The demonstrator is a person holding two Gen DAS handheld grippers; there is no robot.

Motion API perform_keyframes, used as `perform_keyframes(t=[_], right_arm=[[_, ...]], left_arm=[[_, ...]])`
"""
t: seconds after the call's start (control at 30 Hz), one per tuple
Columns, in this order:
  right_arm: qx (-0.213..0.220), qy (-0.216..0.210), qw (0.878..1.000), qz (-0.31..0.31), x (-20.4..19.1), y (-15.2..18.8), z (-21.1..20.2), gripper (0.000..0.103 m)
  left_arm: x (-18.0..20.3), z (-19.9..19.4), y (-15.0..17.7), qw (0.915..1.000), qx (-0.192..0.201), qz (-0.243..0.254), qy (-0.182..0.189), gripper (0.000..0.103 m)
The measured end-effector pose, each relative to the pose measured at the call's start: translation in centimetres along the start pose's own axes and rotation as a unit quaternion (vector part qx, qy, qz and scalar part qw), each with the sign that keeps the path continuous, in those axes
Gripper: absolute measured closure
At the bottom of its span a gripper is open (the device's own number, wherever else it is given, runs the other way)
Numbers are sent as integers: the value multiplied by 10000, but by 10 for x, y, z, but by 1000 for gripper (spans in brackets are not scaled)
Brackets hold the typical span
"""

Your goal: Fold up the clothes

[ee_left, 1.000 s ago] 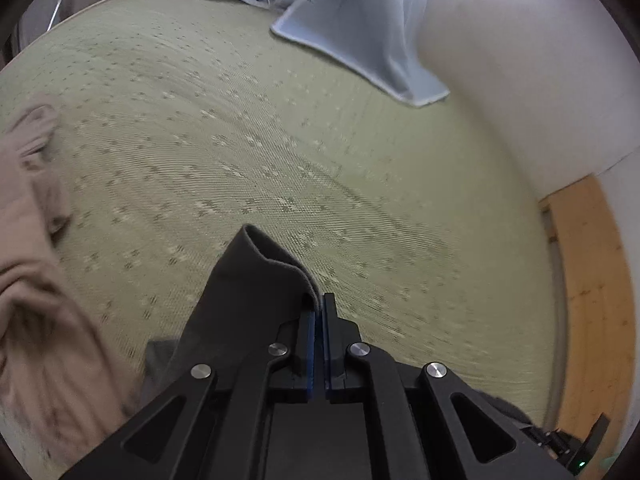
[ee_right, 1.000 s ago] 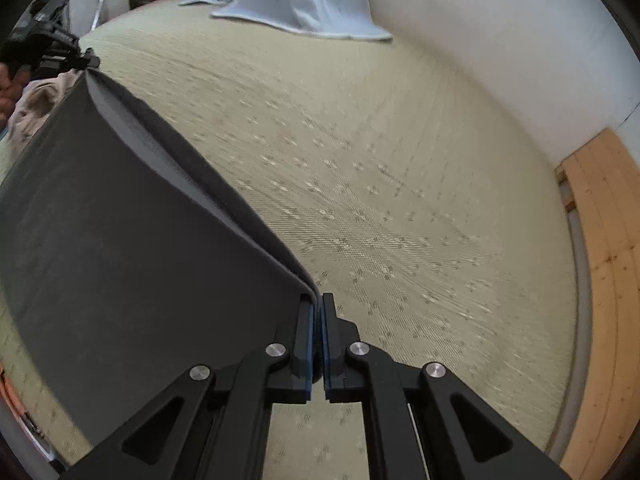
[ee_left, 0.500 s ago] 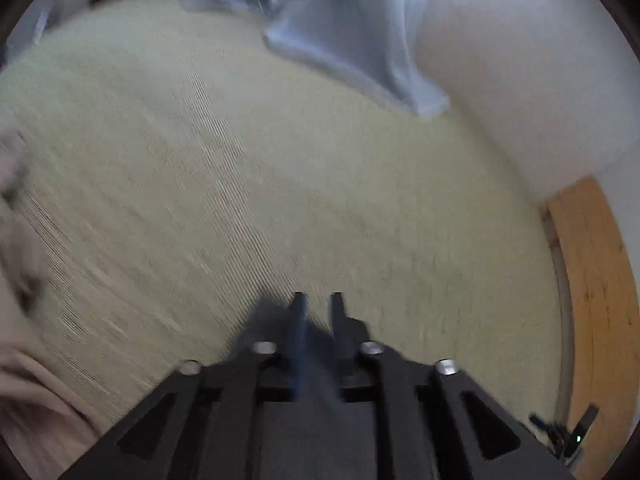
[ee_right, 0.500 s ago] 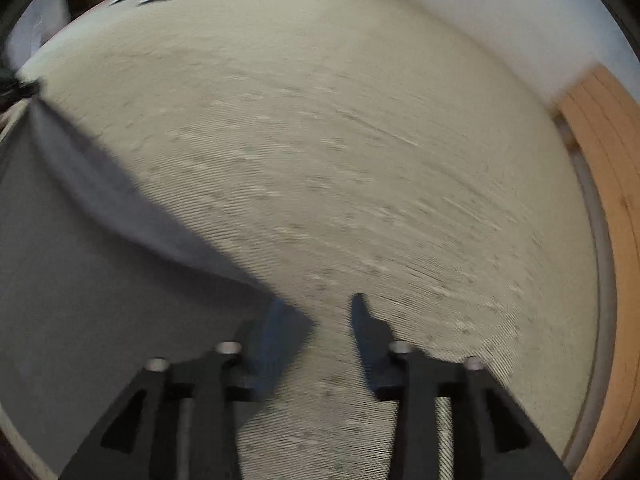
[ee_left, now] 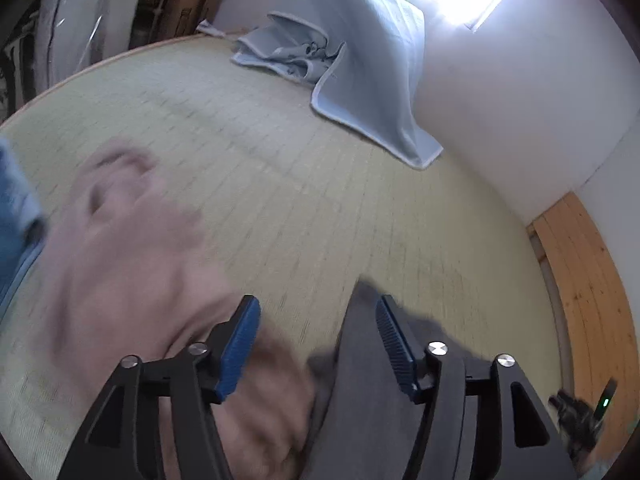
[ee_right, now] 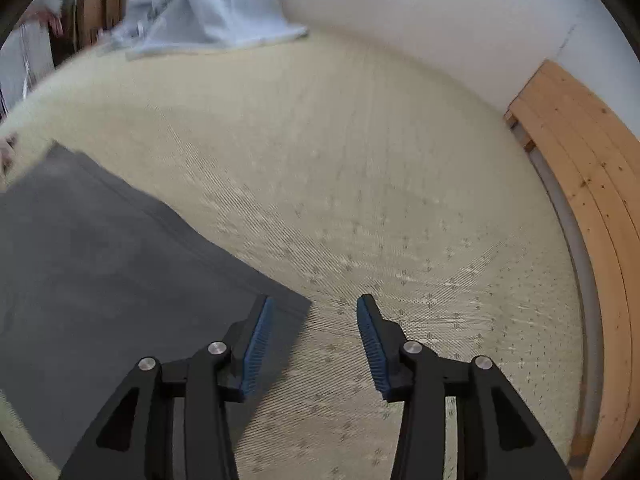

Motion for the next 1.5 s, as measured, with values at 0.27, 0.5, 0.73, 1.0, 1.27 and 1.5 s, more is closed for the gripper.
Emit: perform_keyframes(t=[0.27,0.5,0.73,1.0,1.27,1.5], right_arm=[[977,-711,9886,903,-42,39,-94,40],[1809,-722,9650,1753,-47,87,-153,27],[1901,-982,9239,3171,-34,133,-156,18],[1589,-1234,9460,2541,-80,128,-135,18],[1632,-1342,9643,1597,-125,116,-129,18],[1614,-1438,9750,523,-186,106,-123,18]], left_arm=[[-32,-40,84,9959,-813,-261,284,34],[-34,-57,131,9906,-1142,-570,493,34],[-30,-52,162,9846,-1320,-913,691,33],[-57,-32,175,9691,-1531,-1801,701,33],[-58,-20,170,9657,-1337,-2104,729,33],[-52,-12,163,9731,-1132,-1968,386,33]])
Point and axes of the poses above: each gripper's, at about its wrist camera, not at the fingertips, and z roughly the way its jaws point, x to its right, y to its underside, the point moved 2 cm from there along z, roughly the way its jaws point, and after that the axes turned 3 degrees about -y, right-handed, at the moved point
